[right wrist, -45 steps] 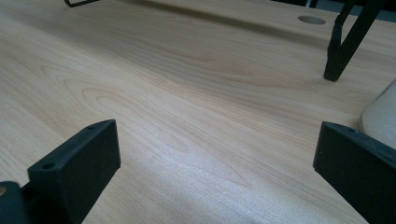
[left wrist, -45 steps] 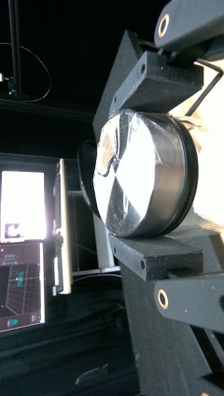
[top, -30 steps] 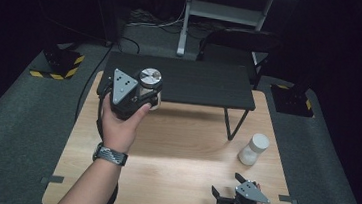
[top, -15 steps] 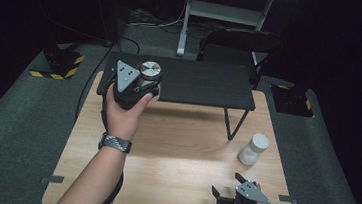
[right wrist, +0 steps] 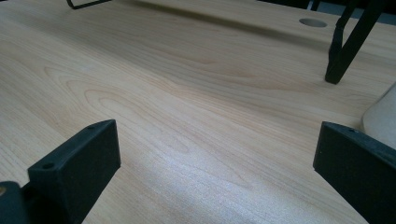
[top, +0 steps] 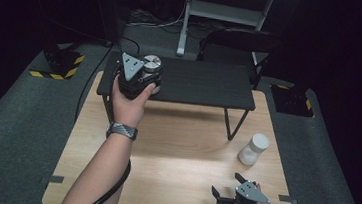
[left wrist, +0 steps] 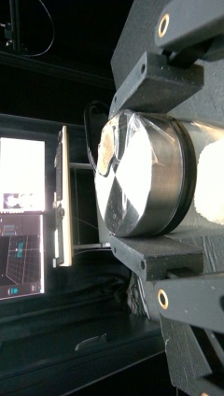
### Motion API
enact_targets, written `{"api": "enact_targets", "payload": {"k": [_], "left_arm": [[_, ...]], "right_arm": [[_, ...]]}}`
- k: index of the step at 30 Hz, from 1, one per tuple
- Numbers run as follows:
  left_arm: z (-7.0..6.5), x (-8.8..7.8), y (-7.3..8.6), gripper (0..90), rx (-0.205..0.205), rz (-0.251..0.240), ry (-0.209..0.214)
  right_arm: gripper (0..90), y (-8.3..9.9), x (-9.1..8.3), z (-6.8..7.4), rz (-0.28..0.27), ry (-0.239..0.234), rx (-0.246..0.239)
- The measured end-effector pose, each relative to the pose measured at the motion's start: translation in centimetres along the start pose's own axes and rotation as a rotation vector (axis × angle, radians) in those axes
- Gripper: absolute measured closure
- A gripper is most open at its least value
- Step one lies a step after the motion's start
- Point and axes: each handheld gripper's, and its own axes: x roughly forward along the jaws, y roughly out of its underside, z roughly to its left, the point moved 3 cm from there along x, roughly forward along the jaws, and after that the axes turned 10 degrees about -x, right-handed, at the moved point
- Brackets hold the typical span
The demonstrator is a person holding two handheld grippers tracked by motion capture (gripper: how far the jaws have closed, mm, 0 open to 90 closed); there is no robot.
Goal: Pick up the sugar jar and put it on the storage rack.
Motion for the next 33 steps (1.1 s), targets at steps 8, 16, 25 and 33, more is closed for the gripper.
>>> {"api": "enact_targets", "payload": {"k": [8,16,25,33], "left_arm": [[-0.1,0.8,0.0,34.8,0.009,0.005,-0.009],[-0.1,1.1,0.1,34.7,0.011,0.009,-0.01],[0.1,1.1,-0.3,34.5,-0.002,0.031,-0.006],[0.1,1.2,-0.4,31.9,-0.009,0.046,-0.006]], "right_arm": [[0.1,0.0,0.0,0.0,-0.003,-0.005,-0.004],[0.1,0.1,0.0,0.1,-0.008,-0.001,-0.012],[0.1,0.1,-0.1,0.1,-0.007,0.006,-0.004],[0.1,0.2,-0.1,0.0,-0.013,0.003,0.004]]}}
